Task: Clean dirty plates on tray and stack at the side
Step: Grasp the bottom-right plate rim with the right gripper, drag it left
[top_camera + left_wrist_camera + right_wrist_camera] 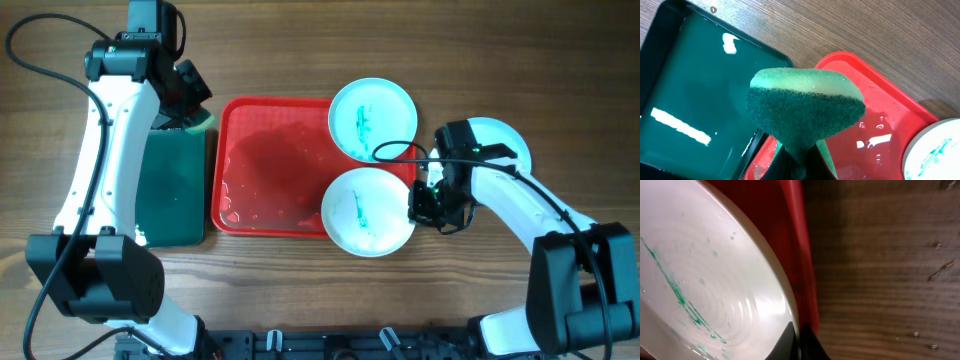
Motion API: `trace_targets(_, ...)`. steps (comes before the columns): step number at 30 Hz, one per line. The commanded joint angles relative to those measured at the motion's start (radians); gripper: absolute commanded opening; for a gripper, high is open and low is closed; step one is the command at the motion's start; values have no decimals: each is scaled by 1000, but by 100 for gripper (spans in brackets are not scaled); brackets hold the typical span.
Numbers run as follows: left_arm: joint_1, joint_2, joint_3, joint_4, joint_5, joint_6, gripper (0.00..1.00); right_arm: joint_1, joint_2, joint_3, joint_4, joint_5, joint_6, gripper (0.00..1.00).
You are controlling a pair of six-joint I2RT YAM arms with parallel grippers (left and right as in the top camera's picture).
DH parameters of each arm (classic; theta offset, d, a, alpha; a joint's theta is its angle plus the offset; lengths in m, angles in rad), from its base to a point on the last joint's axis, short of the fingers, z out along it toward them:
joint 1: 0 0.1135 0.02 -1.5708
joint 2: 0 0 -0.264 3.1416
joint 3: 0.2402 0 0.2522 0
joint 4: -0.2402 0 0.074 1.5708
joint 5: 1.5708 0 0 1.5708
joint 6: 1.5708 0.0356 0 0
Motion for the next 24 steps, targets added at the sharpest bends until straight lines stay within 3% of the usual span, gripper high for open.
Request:
trace_targets(1, 0, -2, 8, 3, 5, 8, 4, 67, -33, 65, -31, -35, 24, 4)
trace_targets(5, 0, -1, 8, 3, 5, 8, 4, 208, -50, 117, 124, -20, 203, 4)
trace_targets(8, 0, 3, 8, 3, 6, 8, 4, 364, -21, 117, 349, 184, 477, 4)
trace_targets(11, 0, 13, 8, 3, 5, 8, 4, 467, 40, 117, 488, 368, 562, 4)
trace_targets(13, 0, 28, 8, 2, 6, 8, 4, 497, 84, 117, 541, 388, 585, 4)
trace_targets(19, 0, 38, 8, 21, 6, 7, 4, 506, 196, 130, 591, 297, 560, 5)
trace_targets(20, 0, 38, 8, 21, 6, 7, 4, 506, 196, 145, 591, 291, 516, 9)
trace_targets(22, 0, 38, 8, 21, 5, 7, 4, 505, 196, 210, 547, 281, 370, 29)
trace_targets(24, 0, 38, 8, 22, 5, 7, 4, 486, 200, 275, 481, 279, 232, 30)
